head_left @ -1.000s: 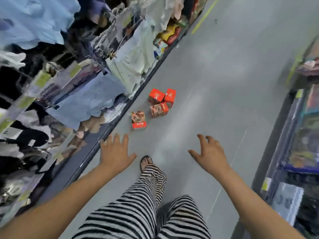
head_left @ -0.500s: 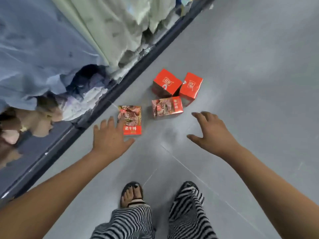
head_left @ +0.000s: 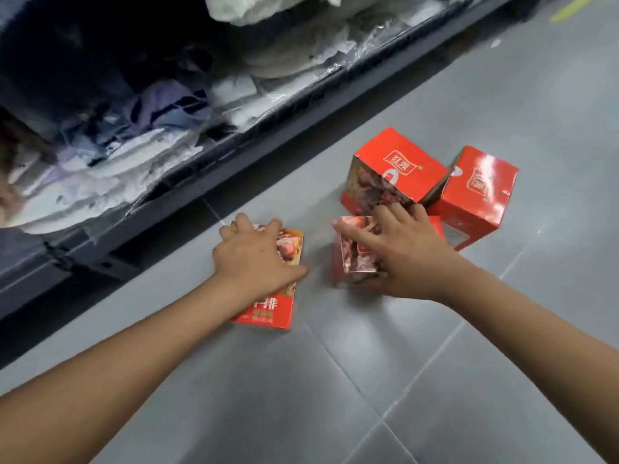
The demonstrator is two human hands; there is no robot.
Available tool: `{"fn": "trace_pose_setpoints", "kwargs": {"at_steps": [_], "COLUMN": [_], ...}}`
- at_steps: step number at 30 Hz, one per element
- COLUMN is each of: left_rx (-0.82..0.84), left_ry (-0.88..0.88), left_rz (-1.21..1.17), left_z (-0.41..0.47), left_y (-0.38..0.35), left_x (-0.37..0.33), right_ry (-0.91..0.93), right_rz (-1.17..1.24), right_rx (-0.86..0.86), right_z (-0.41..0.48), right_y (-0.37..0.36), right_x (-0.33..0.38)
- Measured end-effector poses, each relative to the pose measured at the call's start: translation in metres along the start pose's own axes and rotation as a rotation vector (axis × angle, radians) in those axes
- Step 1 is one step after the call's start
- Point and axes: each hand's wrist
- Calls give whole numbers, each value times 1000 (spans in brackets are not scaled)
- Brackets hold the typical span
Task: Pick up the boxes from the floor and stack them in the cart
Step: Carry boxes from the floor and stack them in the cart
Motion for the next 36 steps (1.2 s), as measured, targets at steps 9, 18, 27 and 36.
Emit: {"fn": "trace_pose_setpoints", "kwargs": {"at_steps": [9,18,27,36], "left_rx": [-513,-546,-208,-354], "left_ry": [-218,-291,-665,-588], "left_rz": [-228,-167,369,212], "left_z": [-44,-67,-29,-29], "left_y": [0,-32,23,22], "left_x": [1,20,27,15], "right_ry": [-214,-446,-335,-412], "right_rz": [277,834,952,1048], "right_rx": [-72,-527,-473,-578], "right_z": [-44,-87,-119,-95], "right_y": [-9,-31,-78,-61], "right_x": [12,33,43,36]}}
Point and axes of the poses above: each hand's wrist, its own z-axis towards the middle knuckle, its own y-axis out of the back of the hand, x = y × z, and after that the axes turned 8 degrees about x, right-handed
